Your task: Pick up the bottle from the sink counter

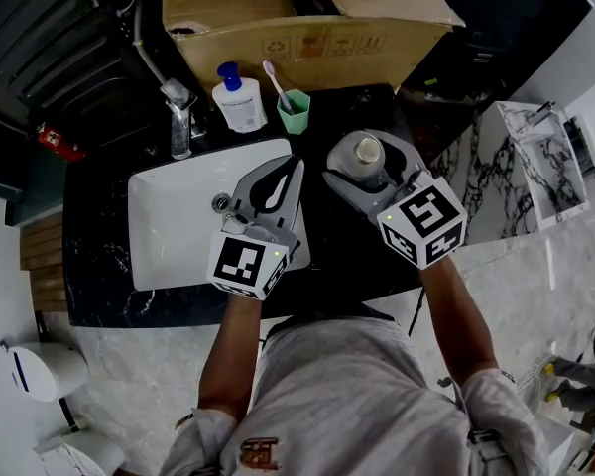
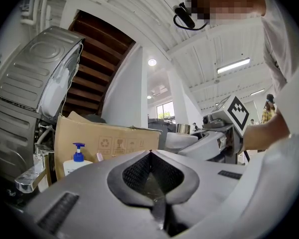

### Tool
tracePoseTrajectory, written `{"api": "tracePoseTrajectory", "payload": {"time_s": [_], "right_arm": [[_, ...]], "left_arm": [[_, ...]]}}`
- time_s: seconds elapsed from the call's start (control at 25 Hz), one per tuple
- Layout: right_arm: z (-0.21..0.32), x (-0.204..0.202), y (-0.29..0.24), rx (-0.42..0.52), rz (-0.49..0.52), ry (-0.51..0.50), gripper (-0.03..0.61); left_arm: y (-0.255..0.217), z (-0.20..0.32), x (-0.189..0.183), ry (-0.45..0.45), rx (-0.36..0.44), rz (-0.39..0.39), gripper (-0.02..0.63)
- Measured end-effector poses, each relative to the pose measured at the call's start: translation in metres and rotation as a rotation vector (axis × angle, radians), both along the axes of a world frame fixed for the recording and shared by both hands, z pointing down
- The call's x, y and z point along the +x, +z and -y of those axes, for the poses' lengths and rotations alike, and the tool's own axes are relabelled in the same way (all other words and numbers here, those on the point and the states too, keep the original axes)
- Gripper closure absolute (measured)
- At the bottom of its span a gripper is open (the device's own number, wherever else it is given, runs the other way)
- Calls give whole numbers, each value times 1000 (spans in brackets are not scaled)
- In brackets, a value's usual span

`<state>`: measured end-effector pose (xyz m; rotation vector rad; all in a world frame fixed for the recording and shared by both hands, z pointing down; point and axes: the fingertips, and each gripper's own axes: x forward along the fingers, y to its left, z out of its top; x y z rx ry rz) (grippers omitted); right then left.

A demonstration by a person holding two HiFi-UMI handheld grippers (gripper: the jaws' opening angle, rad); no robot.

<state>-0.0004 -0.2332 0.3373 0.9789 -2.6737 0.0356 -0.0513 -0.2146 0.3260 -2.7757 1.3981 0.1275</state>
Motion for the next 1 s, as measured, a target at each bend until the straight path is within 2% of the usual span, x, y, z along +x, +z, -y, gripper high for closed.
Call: {"api": "tracePoseTrajectory", "payload": {"time_s": [1.0], "right_arm": [[-6,14,3,-9,1,-6,245]], "left_arm": [[-1,-2,12,3,1,8,614]]}}
